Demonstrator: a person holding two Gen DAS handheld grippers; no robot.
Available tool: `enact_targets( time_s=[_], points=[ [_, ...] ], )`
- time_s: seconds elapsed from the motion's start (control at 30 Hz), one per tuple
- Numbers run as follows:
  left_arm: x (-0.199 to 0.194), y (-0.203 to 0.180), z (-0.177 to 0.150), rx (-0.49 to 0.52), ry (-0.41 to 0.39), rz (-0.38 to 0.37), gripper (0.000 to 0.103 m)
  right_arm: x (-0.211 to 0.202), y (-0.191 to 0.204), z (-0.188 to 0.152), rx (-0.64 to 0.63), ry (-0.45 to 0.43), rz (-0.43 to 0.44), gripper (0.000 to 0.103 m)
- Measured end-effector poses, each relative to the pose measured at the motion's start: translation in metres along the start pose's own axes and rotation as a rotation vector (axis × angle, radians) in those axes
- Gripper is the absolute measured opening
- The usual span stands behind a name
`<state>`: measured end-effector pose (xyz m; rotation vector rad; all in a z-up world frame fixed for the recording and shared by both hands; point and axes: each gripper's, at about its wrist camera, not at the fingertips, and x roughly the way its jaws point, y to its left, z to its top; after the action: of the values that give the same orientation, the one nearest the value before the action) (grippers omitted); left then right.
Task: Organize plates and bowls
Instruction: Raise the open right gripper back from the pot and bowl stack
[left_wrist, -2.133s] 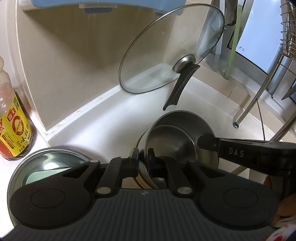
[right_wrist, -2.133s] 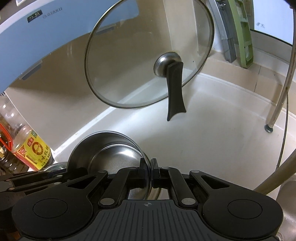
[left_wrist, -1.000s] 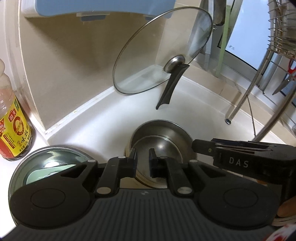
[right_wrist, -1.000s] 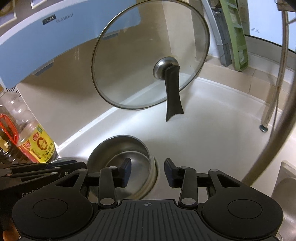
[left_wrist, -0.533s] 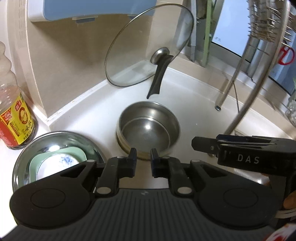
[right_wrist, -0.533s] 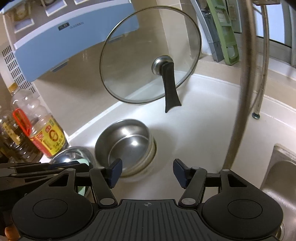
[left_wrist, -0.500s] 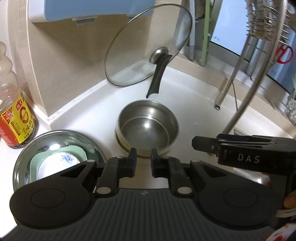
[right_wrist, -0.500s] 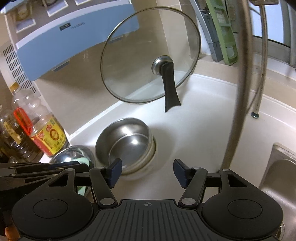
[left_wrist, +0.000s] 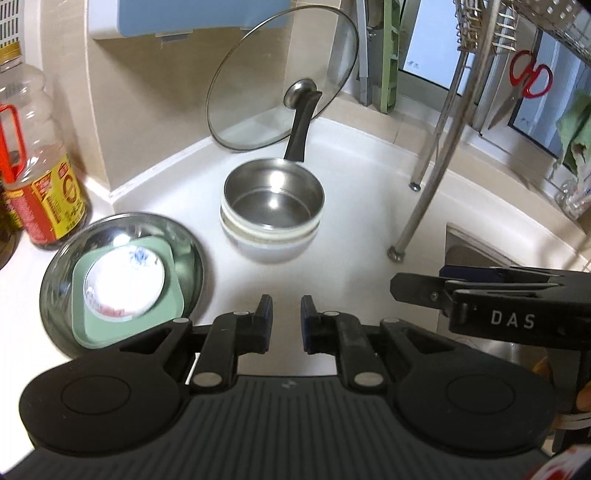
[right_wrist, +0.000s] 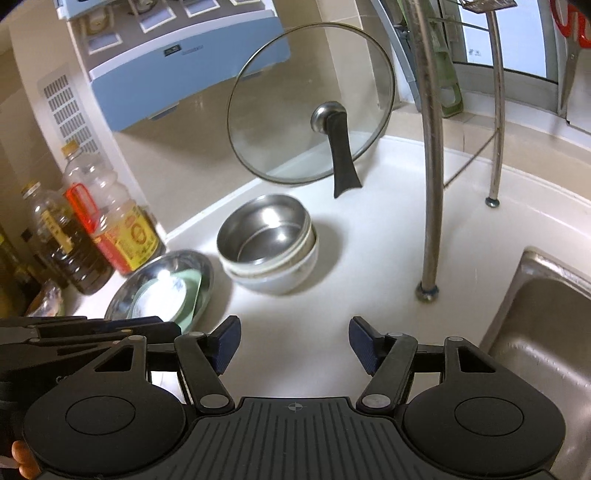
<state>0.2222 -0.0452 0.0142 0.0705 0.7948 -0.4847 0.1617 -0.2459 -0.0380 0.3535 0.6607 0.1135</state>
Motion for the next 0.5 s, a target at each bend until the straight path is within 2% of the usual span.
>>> enact_targets(
  time_s=[0.5],
  points=[
    [-0.035, -0.03, -0.049, -0.02, 0.009, 0.044, 0.013, -0.039, -0.002, -0.054, -0.037, 0.058, 0.03, 0.065]
  ],
)
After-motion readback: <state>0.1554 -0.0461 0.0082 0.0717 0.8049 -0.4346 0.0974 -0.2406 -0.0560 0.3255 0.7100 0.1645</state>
